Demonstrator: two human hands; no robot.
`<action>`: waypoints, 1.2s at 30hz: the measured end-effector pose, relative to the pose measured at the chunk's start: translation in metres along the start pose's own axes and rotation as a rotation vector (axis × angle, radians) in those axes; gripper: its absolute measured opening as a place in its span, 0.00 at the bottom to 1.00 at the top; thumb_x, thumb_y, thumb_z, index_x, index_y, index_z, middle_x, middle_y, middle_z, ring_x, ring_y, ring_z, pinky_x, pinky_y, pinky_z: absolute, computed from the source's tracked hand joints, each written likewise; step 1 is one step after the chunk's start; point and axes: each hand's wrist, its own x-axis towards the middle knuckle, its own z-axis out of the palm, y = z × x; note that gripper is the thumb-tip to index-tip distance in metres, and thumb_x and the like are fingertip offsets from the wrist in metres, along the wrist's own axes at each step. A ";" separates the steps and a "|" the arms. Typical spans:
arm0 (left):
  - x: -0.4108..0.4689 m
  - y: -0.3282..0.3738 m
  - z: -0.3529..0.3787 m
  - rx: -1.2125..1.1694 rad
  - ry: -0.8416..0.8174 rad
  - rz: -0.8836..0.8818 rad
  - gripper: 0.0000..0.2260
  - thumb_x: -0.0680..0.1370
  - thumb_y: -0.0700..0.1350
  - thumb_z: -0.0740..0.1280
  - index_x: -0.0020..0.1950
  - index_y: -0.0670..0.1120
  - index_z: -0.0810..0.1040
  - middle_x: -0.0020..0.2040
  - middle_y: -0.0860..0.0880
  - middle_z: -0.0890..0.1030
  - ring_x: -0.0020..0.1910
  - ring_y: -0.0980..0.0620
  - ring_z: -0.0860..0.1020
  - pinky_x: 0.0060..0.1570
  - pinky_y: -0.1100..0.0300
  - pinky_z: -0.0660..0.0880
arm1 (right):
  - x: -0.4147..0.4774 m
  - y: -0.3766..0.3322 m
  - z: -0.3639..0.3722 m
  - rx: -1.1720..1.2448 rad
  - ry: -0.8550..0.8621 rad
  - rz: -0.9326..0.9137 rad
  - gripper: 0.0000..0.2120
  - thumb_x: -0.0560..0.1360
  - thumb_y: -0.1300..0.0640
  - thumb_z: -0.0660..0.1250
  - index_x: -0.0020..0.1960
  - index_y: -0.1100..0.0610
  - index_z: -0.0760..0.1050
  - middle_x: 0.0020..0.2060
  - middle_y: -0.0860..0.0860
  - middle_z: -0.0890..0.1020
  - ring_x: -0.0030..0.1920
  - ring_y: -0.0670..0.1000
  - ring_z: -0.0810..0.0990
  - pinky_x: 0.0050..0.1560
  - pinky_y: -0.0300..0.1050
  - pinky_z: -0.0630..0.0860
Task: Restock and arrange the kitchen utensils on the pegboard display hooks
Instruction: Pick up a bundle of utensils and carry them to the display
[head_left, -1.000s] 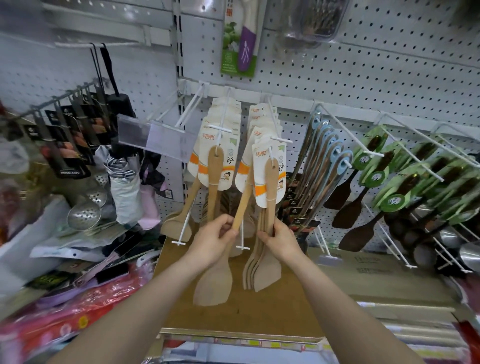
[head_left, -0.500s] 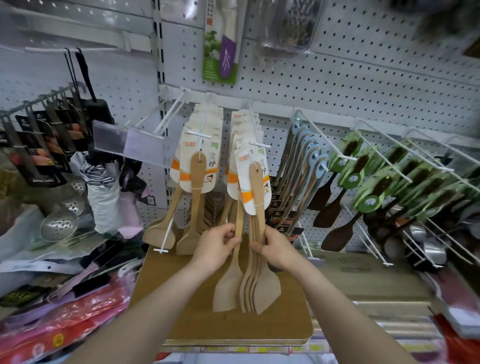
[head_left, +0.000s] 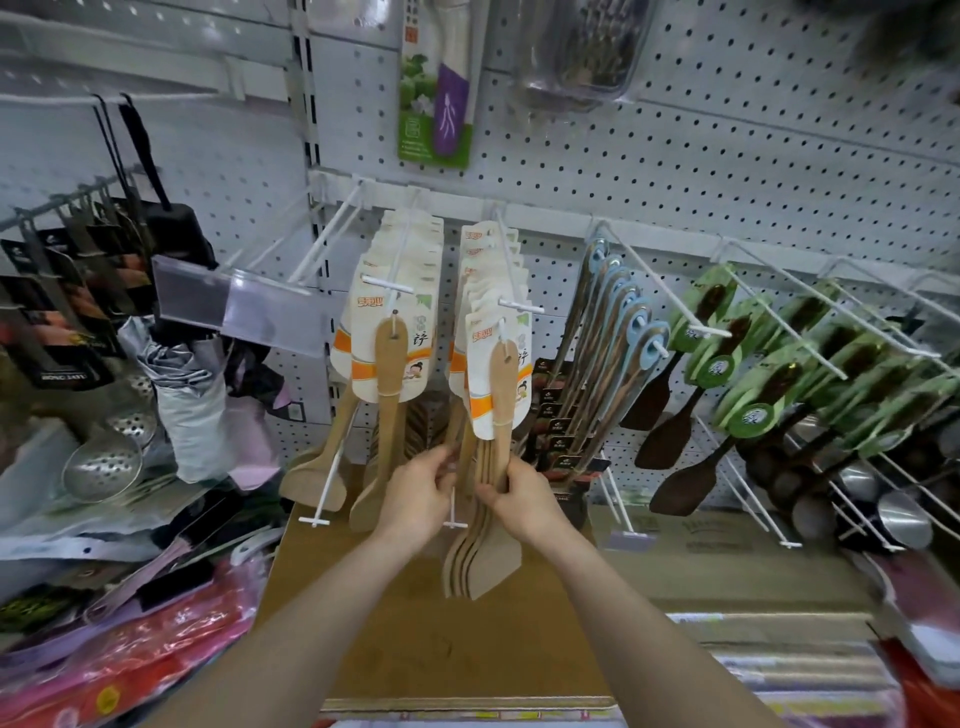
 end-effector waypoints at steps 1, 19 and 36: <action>0.002 -0.002 -0.002 0.005 0.009 -0.014 0.19 0.79 0.38 0.63 0.70 0.50 0.72 0.60 0.52 0.79 0.58 0.54 0.77 0.55 0.63 0.71 | 0.004 0.000 0.002 0.004 0.009 0.003 0.14 0.77 0.53 0.68 0.60 0.56 0.75 0.52 0.52 0.81 0.55 0.54 0.80 0.58 0.54 0.77; 0.047 0.000 0.002 0.029 -0.043 -0.098 0.15 0.82 0.41 0.58 0.69 0.47 0.71 0.63 0.44 0.78 0.62 0.43 0.76 0.60 0.55 0.71 | 0.039 -0.014 0.008 0.105 0.056 -0.032 0.21 0.71 0.53 0.74 0.61 0.51 0.73 0.53 0.50 0.82 0.55 0.53 0.80 0.56 0.49 0.77; -0.003 -0.020 -0.019 -0.010 -0.106 -0.007 0.08 0.81 0.43 0.61 0.57 0.52 0.76 0.49 0.54 0.81 0.49 0.54 0.79 0.53 0.51 0.77 | 0.013 -0.001 0.013 0.109 0.088 0.054 0.14 0.75 0.51 0.72 0.57 0.56 0.79 0.49 0.53 0.84 0.51 0.53 0.82 0.53 0.49 0.79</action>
